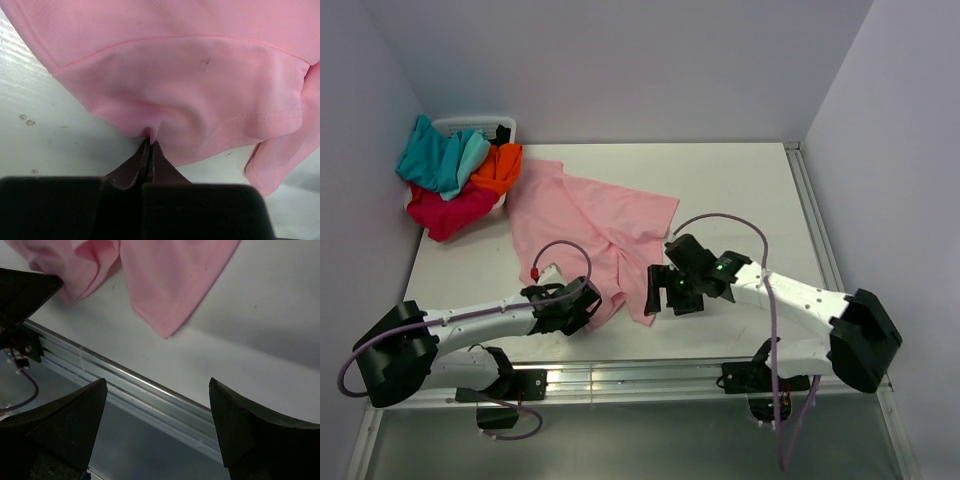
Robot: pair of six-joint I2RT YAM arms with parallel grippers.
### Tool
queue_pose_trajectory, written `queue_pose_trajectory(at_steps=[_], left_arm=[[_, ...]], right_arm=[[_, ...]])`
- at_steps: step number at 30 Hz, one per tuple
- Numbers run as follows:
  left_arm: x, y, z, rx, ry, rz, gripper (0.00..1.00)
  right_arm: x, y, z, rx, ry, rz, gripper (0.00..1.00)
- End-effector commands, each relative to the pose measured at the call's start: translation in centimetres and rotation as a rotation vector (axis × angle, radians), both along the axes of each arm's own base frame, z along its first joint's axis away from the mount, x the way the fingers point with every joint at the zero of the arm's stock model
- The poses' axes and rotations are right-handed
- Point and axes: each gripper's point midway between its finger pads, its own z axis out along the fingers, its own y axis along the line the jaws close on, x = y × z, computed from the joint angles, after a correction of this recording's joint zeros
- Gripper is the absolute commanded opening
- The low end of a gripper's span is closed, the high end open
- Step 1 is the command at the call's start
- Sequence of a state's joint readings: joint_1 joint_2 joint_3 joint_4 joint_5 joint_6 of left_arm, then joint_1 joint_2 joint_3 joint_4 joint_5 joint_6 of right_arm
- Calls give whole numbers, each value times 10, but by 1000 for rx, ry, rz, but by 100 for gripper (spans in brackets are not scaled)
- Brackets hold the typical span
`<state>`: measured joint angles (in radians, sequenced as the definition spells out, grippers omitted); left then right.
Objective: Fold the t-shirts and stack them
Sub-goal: Flatten out the tshirt
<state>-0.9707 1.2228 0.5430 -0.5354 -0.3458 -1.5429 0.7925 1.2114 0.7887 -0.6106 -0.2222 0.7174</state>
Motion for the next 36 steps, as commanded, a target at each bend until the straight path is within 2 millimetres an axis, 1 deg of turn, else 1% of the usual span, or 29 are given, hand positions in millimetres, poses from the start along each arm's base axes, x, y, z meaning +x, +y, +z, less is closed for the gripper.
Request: queue_pose_trajectory(at_steps=[1, 3, 5, 9, 10, 12, 13, 14, 17, 18, 19, 20, 21, 22, 23, 25, 26, 27, 28, 29, 30, 31, 32, 33, 34, 35, 36], left_arm=[[2, 3, 4, 24, -10, -32, 0], [3, 3, 7, 22, -19, -42, 0], [3, 4, 9, 28, -22, -43, 0], [1, 7, 12, 28, -26, -51, 0], [0, 9, 12, 31, -23, -52, 0], [0, 10, 14, 30, -28, -54, 0], [-1, 12, 13, 37, -25, -54, 0], [0, 13, 14, 39, -28, -52, 0], [0, 15, 15, 42, -30, -56, 0], [1, 15, 16, 41, -33, -55, 0], [0, 16, 15, 40, -31, -54, 0], [0, 17, 15, 40, -30, -53, 0], [0, 18, 15, 40, -30, -53, 0], [0, 19, 16, 39, -32, -49, 0], [1, 20, 16, 42, -33, -48, 0], [3, 20, 21, 35, -44, -46, 0], [6, 17, 27, 30, -56, -52, 0], [6, 20, 33, 45, -60, -55, 0], [10, 19, 41, 51, -77, -59, 0], [18, 11, 62, 33, -112, -71, 0], [15, 19, 70, 65, -107, -70, 0], [19, 20, 84, 70, -138, -69, 0], [20, 21, 96, 74, -155, -75, 0], [25, 15, 124, 28, -203, -72, 0], [23, 20, 135, 35, -210, -78, 0], [26, 15, 159, 0, -251, -94, 0], [26, 15, 173, -24, -275, -101, 0]], right_arm=[[9, 22, -12, 51, 14, -18, 89], [8, 25, -22, 39, 37, -17, 88], [8, 29, -36, 11, 52, -8, 87], [13, 35, -53, -10, 67, -2, 86], [14, 36, -60, -19, 78, -3, 85], [12, 42, -65, -21, 99, 5, 82], [10, 42, -71, -38, 112, 6, 82], [10, 45, -72, -39, 115, 8, 80], [4, 52, -77, -40, 130, 30, 64], [1, 53, -81, -45, 139, 40, 52], [0, 54, -82, -46, 145, 41, 42], [0, 55, -83, -49, 148, 43, 25], [0, 55, -84, -51, 152, 44, 10], [-1, 50, -86, -76, 156, 38, 2], [-1, 49, -86, -81, 154, 39, 0], [0, 44, -80, -91, 133, 40, 0], [4, 39, -76, -105, 109, 36, 0], [7, 38, -64, -90, 76, 32, 0], [7, 31, -58, -104, 72, 25, 0], [15, 22, -50, -104, 44, -2, 0], [20, 16, -40, -102, 21, -21, 0], [20, 4, -17, -87, -14, -41, 0], [30, -5, 1, -78, -59, -74, 0], [35, -16, 29, -52, -142, -109, 0], [29, -34, 39, -88, -147, -126, 0], [34, -40, 63, -72, -202, -145, 0], [37, -56, 87, -60, -276, -193, 0]])
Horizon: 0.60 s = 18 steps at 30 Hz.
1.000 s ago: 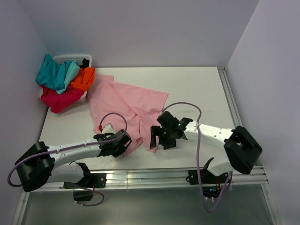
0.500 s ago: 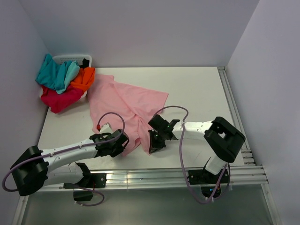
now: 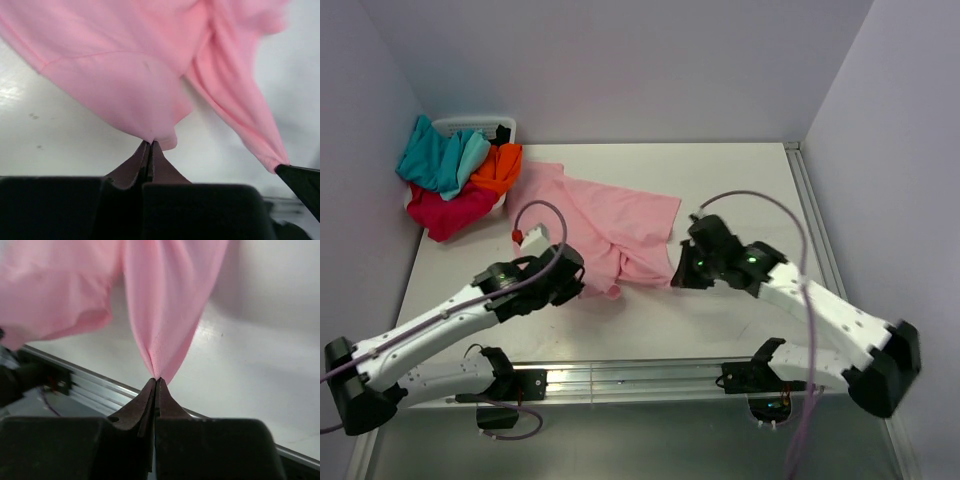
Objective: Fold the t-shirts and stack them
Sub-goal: Flatten out the tshirt
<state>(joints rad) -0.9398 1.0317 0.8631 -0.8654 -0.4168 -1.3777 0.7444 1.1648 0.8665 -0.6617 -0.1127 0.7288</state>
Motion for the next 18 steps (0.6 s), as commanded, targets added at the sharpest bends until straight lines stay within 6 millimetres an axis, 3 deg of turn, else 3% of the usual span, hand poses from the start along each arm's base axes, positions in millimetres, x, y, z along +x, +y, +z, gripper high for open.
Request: queue_pose_trajectory(at_steps=[1, 2, 3, 4, 5, 7, 8, 10, 11, 13, 14, 17, 18], left_arm=[[-1, 14, 60, -5, -101, -38, 0], [1, 10, 85, -38, -141, -60, 0], [2, 9, 97, -48, -161, -80, 0], [1, 13, 108, -34, -173, -89, 0], [4, 13, 139, -58, -224, -97, 0], [7, 18, 172, -61, -282, -103, 0], [9, 23, 207, -65, -342, -105, 0], [11, 30, 240, -64, -401, -106, 0], [12, 32, 269, -77, -454, -121, 0], [12, 35, 292, -79, -499, -136, 0], [13, 36, 315, -95, -544, -141, 0], [19, 37, 338, -85, -599, -141, 0], [24, 34, 343, -88, -622, -132, 0]], right_arm=[[-3, -58, 66, -82, -158, -96, 0], [-2, -64, 92, -57, -213, -113, 0], [-8, -81, 105, -75, -242, -148, 0], [-7, -86, 132, -46, -298, -169, 0], [-9, -94, 145, -45, -326, -190, 0], [-13, -116, 184, -38, -411, -257, 0], [-15, -122, 196, -35, -436, -275, 0], [-19, -142, 233, -31, -513, -338, 0], [-21, -148, 244, -26, -535, -355, 0], [-25, -166, 271, -22, -595, -421, 0], [-25, -171, 278, -24, -614, -440, 0], [-20, -181, 290, -66, -656, -473, 0], [-10, -175, 290, -87, -656, -467, 0]])
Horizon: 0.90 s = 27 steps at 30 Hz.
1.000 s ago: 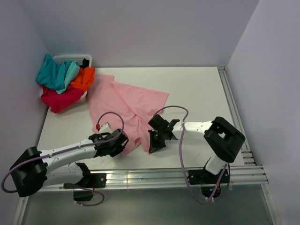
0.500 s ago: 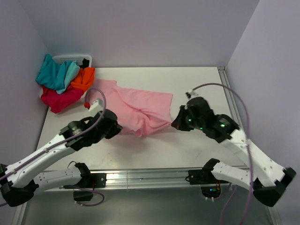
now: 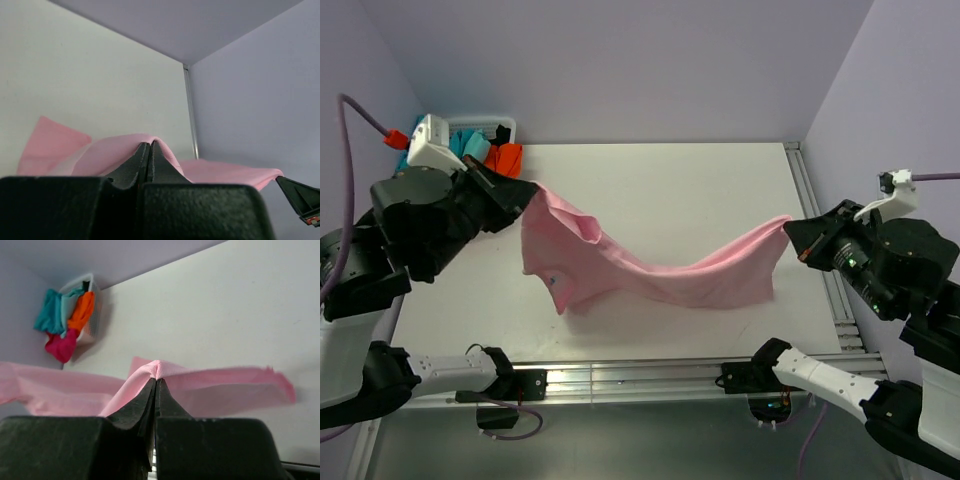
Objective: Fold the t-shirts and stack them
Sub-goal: Flatten out the tshirt
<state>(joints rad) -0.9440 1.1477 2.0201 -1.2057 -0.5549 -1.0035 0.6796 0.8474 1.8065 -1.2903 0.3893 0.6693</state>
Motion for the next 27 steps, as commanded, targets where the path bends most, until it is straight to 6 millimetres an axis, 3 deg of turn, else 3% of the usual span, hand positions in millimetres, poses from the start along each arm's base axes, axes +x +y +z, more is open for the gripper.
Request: queue_pose_trajectory(at_steps=[1, 3, 4, 5, 6, 8, 10, 11, 12, 13, 14, 15, 16, 17, 18, 20, 21, 22, 23, 24, 25, 26, 27], left_arm=[[13, 3, 3, 123, -60, 14, 0], [30, -1, -5, 171, -66, 27, 0], [38, -15, -4, 159, -80, -27, 0], [52, -19, -8, 165, -67, -22, 0], [71, -9, -10, 162, -54, 29, 0], [101, -16, -12, 177, -64, 27, 0], [129, -7, -13, 198, -69, 64, 0], [151, -12, -8, 205, -87, 53, 0], [169, 3, -5, 209, -92, 94, 0], [176, 7, 24, 180, -160, 89, 0], [204, 2, 14, 180, -138, 61, 0], [220, 19, 24, 168, -159, 90, 0], [222, 24, 56, 130, -242, 92, 0], [237, 18, 59, 100, -269, 45, 0], [243, 34, 69, 80, -297, 68, 0], [229, 42, 97, 27, -374, 41, 0], [224, 52, 115, 15, -444, 56, 0], [206, 56, 125, 25, -481, 53, 0], [199, 58, 128, 33, -497, 55, 0], [193, 60, 127, 41, -494, 62, 0], [195, 62, 113, 66, -458, 66, 0], [184, 64, 113, 71, -459, 67, 0], [182, 63, 107, 71, -451, 59, 0]], right_arm=[[23, -13, -26, -193, 89, -108, 0], [42, 3, -34, -227, 107, -87, 0], [54, 11, -34, -241, 97, -75, 0], [63, 15, -36, -248, 102, -75, 0], [78, 22, -42, -248, 132, -66, 0], [109, 27, -43, -250, 130, -76, 0], [135, 23, -38, -234, 122, -89, 0], [158, 25, -48, -246, 164, -93, 0], [172, 14, -47, -238, 171, -127, 0], [184, 13, -26, -221, 124, -131, 0], [208, 14, -35, -228, 163, -140, 0], [218, 13, -26, -208, 150, -149, 0], [222, 7, 17, -162, 53, -169, 0], [241, 9, 20, -149, 52, -173, 0], [230, 5, 74, -89, -79, -181, 0], [232, 2, 103, -44, -165, -160, 0], [221, -3, 120, -26, -216, -164, 0], [232, -10, 109, -34, -203, -180, 0], [200, -16, 130, -24, -275, -186, 0], [204, -18, 108, -36, -218, -193, 0], [199, -22, 101, -45, -187, -202, 0], [196, -23, 90, -52, -148, -205, 0], [203, -20, 54, -60, -48, -195, 0]])
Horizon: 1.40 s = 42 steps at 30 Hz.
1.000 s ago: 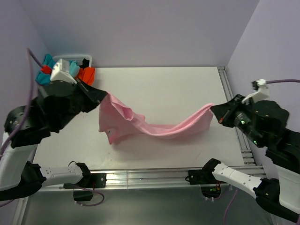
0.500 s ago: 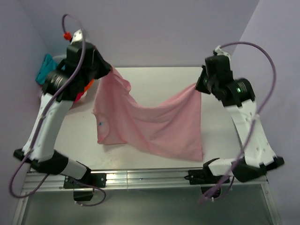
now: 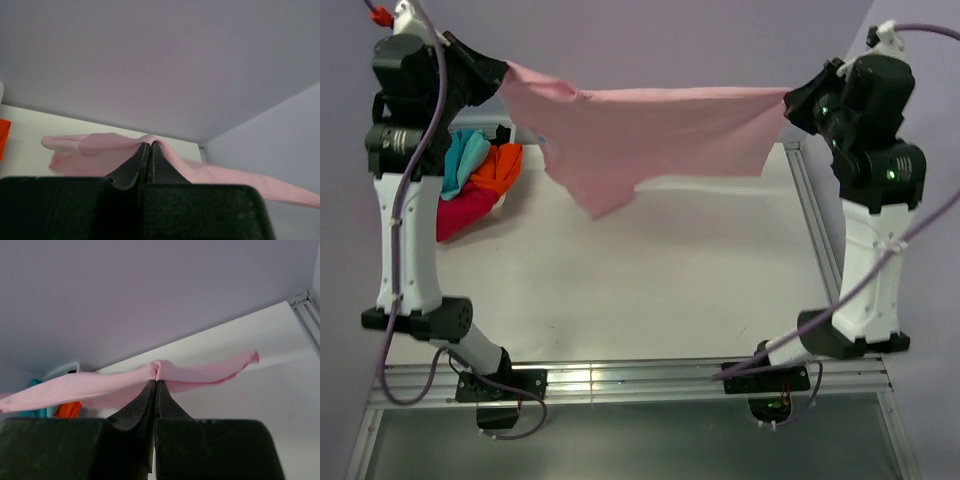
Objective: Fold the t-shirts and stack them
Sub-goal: Flatten out the tshirt
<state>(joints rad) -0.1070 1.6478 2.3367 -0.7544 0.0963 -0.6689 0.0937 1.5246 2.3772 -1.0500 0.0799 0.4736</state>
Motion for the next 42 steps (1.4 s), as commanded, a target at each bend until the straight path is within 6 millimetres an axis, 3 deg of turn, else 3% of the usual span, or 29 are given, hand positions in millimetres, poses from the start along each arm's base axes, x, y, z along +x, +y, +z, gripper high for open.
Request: queue_pose_trajectory(at_steps=[1, 2, 3, 5, 6, 7, 8, 9, 10, 11, 12, 13, 15, 16, 18, 22, 25, 29, 33, 35, 37, 38, 39, 40, 41, 42], left_arm=[[-51, -10, 35, 15, -146, -83, 0], [-51, -12, 25, 13, -130, -93, 0], [-51, -13, 14, 8, -112, -99, 0], [-54, -13, -28, -2, -48, -90, 0], [-55, -13, -45, -3, -21, -88, 0], [-58, -10, -89, -4, 63, -74, 0], [-59, -11, -109, -6, 96, -77, 0], [-62, -13, -132, -6, 134, -81, 0], [-69, -11, -184, -18, 241, -62, 0], [-73, -12, -208, -29, 287, -60, 0], [-79, -15, -233, -42, 336, -57, 0], [-94, -16, -284, -68, 450, -42, 0], [-112, -19, -329, -73, 552, -19, 0], [-128, -18, -364, -76, 637, 9, 0], [-155, -23, -407, -47, 750, 30, 0], [-185, -30, -455, -50, 898, 25, 0], [-199, -33, -475, -60, 956, 40, 0], [-211, -43, -478, -83, 981, 34, 0], [-221, -45, -478, -116, 1032, 59, 0], [-225, -50, -476, -125, 1041, 40, 0], [-212, -58, -457, -108, 977, 3, 0], [-196, -59, -442, -88, 905, 2, 0], [-171, -65, -414, -53, 821, -18, 0], [-154, -66, -399, -25, 780, -16, 0], [-135, -66, -384, -6, 748, -12, 0], [-104, -71, -336, 6, 669, -35, 0]], right_arm=[[-6, 8, -43, 12, 99, 42, 0], [-24, 6, -45, 25, 78, 38, 0], [-15, 9, -94, 42, 160, 37, 0], [-33, 8, -121, 58, 179, 24, 0], [-34, 11, -170, 64, 276, 35, 0], [-38, 11, -192, 66, 315, 35, 0], [-45, 10, -209, 65, 336, 34, 0], [-51, 12, -256, 68, 419, 37, 0], [-58, 12, -272, 74, 438, 31, 0], [-62, 11, -291, 76, 469, 28, 0], [-72, 16, -326, 88, 535, 46, 0], [-77, 17, -340, 94, 563, 48, 0], [-89, 14, -371, 84, 635, 41, 0], [-92, 14, -378, 79, 650, 46, 0], [-101, 12, -394, 65, 697, 39, 0], [-112, 12, -415, 56, 757, 53, 0], [-117, 14, -423, 70, 800, 50, 0], [-130, 10, -437, 104, 901, -26, 0], [-168, 8, -458, 167, 1066, -132, 0], [-175, 13, -461, 198, 1078, -126, 0], [-168, 15, -456, 196, 1052, -103, 0], [-159, 15, -450, 177, 1024, -78, 0], [-132, 16, -426, 176, 944, -64, 0], [-118, 15, -422, 157, 953, -65, 0], [-79, 18, -381, 151, 849, -34, 0], [-64, 20, -365, 146, 850, -22, 0]])
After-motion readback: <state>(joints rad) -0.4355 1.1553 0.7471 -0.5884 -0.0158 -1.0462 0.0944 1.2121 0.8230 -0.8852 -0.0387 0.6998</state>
